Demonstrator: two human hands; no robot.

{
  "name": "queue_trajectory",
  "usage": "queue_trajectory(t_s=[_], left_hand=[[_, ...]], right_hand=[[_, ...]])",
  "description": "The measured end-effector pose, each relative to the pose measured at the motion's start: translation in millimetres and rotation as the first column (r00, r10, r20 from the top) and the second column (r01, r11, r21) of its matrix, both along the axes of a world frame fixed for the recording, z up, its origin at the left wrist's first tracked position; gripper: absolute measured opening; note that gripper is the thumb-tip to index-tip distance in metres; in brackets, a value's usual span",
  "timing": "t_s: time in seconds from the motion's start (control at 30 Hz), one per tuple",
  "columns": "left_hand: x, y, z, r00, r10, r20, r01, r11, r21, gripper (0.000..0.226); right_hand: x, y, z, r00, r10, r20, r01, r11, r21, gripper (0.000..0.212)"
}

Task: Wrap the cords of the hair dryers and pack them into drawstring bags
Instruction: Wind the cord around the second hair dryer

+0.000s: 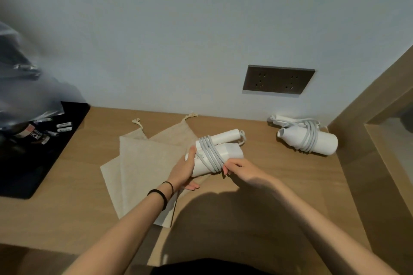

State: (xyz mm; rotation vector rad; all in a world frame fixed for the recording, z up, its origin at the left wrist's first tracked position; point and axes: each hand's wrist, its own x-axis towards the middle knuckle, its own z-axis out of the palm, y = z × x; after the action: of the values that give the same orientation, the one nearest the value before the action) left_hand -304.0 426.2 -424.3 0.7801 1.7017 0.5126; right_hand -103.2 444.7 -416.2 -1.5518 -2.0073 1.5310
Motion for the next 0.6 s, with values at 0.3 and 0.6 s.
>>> queue_trajectory(t_s=[0.3,0.6], left_hand=[[-8,3,19,0.446,-0.157,-0.881,0.700,0.675,0.234,0.037],[13,-6,-11,0.338,-0.336,-0.879,0.891,0.415,0.184,0.064]], right_hand=[[-3,4,3,0.999,0.032,0.038,-0.033,0.999,0.019,0.035],[11,5,20,0.973,0.126,0.193,-0.135,0.990,0.032,0.033]])
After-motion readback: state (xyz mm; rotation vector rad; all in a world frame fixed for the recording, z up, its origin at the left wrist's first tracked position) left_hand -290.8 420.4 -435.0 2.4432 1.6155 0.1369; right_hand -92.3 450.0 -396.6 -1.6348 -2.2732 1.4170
